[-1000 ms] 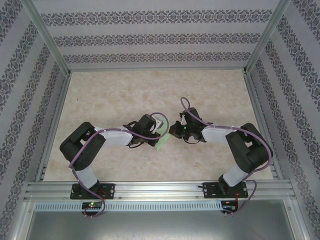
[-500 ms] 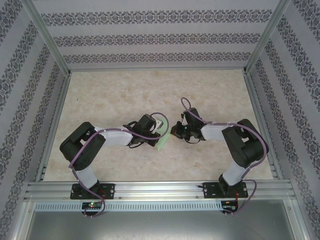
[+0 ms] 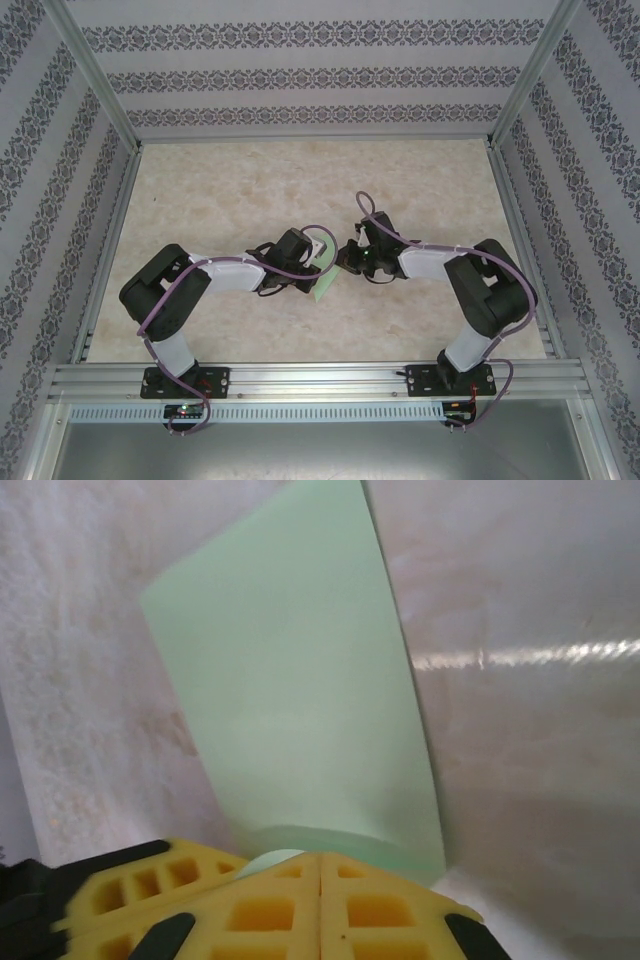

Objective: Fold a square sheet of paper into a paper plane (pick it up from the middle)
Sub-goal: Third fold the triangle at the center of the table.

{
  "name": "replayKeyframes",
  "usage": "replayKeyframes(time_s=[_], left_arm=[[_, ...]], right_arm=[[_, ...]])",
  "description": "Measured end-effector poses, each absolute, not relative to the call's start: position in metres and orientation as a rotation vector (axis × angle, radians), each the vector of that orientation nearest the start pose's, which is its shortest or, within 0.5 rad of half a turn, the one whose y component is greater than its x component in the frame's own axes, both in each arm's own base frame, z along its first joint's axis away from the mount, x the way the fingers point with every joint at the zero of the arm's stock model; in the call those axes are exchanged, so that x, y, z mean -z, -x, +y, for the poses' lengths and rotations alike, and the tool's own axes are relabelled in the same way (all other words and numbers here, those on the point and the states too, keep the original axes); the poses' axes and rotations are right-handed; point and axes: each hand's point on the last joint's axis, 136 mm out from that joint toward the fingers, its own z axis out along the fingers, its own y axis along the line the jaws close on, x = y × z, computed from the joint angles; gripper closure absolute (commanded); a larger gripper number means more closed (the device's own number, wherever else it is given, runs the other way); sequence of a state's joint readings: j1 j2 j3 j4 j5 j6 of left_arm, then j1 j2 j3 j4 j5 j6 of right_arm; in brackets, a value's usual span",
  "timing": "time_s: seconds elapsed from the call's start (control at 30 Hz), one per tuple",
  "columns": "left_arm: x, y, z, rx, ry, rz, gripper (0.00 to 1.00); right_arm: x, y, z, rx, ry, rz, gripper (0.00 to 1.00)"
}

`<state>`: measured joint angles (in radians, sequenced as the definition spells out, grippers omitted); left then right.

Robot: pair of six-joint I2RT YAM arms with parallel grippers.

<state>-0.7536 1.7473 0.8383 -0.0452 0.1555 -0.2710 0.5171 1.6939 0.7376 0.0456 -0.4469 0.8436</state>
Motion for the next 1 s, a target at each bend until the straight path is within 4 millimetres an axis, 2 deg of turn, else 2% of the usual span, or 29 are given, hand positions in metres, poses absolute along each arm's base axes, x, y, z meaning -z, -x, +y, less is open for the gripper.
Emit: replayKeyframes(time_s=[0.1, 0.37, 0.43, 0.5, 0.6, 0.7, 0.87, 1.0], left_arm=[[-0.018, -0.277, -0.297, 0.586, -0.689, 2.526, 1.00], [-0.018, -0.277, -0.296, 0.585, -0.689, 2.528, 0.98], [-0.019, -0.277, -0.296, 0.582, -0.689, 2.532, 0.92], [-0.019, -0.275, -0.294, 0.576, -0.692, 2.542, 0.79], [-0.022, -0.273, -0.292, 0.568, -0.679, 2.562, 0.67], [-0.028, -0.271, -0.288, 0.557, -0.663, 2.579, 0.57], [-0.053, -0.275, -0.286, 0.549, -0.637, 2.546, 0.58], [-0.075, -0.279, -0.291, 0.585, -0.606, 2.509, 0.73]], right_arm=[[-0.015, -0.290, 0.256, -1.042, -0.231, 2.748, 0.94], [-0.017, -0.290, 0.256, -1.046, -0.223, 2.738, 0.89], [-0.024, -0.289, 0.255, -1.049, -0.215, 2.728, 0.83], [-0.035, -0.289, 0.254, -1.048, -0.202, 2.708, 0.83], [-0.048, -0.291, 0.252, -1.043, -0.190, 2.674, 0.82], [-0.052, -0.290, 0.249, -1.040, -0.192, 2.661, 0.82], [-0.045, -0.281, 0.242, -1.010, -0.211, 2.683, 0.78], [-0.039, -0.276, 0.238, -1.004, -0.233, 2.702, 0.75]])
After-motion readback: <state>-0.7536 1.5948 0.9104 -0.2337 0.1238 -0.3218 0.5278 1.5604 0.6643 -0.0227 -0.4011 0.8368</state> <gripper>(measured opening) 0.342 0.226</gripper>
